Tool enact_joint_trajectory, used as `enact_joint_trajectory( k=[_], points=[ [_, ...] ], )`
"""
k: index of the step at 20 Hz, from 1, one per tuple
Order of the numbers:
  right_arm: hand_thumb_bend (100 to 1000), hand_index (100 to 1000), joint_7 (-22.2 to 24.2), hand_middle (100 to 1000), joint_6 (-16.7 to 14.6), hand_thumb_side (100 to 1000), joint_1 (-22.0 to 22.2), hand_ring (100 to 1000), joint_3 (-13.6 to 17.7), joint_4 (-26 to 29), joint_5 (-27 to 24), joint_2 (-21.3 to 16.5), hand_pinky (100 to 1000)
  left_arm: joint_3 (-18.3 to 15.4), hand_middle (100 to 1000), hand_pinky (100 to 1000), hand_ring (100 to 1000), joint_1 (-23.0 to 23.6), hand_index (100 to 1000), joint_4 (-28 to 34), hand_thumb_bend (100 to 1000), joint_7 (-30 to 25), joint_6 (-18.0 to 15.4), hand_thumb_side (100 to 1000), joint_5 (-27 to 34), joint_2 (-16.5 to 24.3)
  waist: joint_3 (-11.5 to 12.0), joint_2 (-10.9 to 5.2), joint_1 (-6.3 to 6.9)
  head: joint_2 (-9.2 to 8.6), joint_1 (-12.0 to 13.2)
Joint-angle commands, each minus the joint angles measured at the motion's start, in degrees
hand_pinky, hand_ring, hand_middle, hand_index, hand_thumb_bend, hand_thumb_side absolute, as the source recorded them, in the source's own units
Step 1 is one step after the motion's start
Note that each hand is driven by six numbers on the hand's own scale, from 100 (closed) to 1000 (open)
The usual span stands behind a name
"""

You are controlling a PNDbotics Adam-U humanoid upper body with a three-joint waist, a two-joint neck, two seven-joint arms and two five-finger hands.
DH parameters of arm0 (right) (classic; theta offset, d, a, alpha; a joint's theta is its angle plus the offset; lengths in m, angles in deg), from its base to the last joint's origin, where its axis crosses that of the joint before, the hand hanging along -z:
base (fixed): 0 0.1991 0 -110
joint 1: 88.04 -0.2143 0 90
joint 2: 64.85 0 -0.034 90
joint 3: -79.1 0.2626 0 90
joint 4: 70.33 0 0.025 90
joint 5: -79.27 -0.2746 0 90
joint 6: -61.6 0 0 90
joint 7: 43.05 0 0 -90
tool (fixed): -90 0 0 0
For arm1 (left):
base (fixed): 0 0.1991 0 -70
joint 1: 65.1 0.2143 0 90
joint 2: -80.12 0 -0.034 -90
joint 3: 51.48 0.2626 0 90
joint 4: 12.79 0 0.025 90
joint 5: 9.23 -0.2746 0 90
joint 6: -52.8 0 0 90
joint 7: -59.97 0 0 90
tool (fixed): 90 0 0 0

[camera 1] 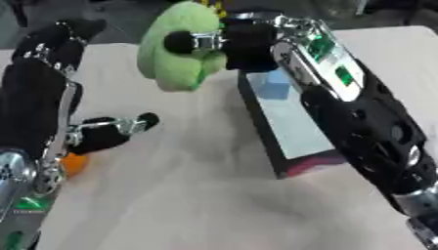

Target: Pick up the objects with one hand, pass them to the other hand, and then place them into the box on the other side of the table.

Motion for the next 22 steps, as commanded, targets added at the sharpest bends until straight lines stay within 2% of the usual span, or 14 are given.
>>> enact_joint_trajectory(
  k=[1,5,10,15,22],
  points=[
    [434,500,0.0,575,-0.4,349,-0.3,816,1.3,1.7,-0.2,-2.2,904,-1.7,739,835,720,0.3,865,0.8,932,0.3,1.3,357,1.6,3.0,-0.3,-1.43,-0.05,0.56,0.2],
    [432,517,-0.5,587,-1.9,328,1.3,817,2.2,2.7,0.0,-4.3,904,-3.2,731,838,710,2.2,855,0.3,918,-0.5,3.2,390,4.6,6.3,-1.3,-1.94,-0.18,1.26,0.9],
    [429,543,-0.4,603,-5.6,304,5.6,820,3.6,5.3,0.1,-9.7,905,-5.6,687,821,657,4.4,819,-0.1,838,-1.3,6.3,481,10.6,9.3,-1.9,-2.45,-0.2,1.7,0.9],
    [426,562,-1.0,617,-9.5,271,10.5,825,6.7,7.0,-0.9,-15.4,907,-8.4,680,835,648,5.3,804,0.8,789,0.8,8.6,458,14.0,11.1,-2.1,-2.58,-0.08,1.76,0.5],
    [423,586,0.1,633,-14.6,254,17.0,826,11.4,8.1,-4.0,-22.0,915,-11.1,675,845,639,5.7,793,1.7,779,4.6,11.0,463,17.7,12.3,-2.1,-2.5,0.15,1.98,0.2]
  ],
)
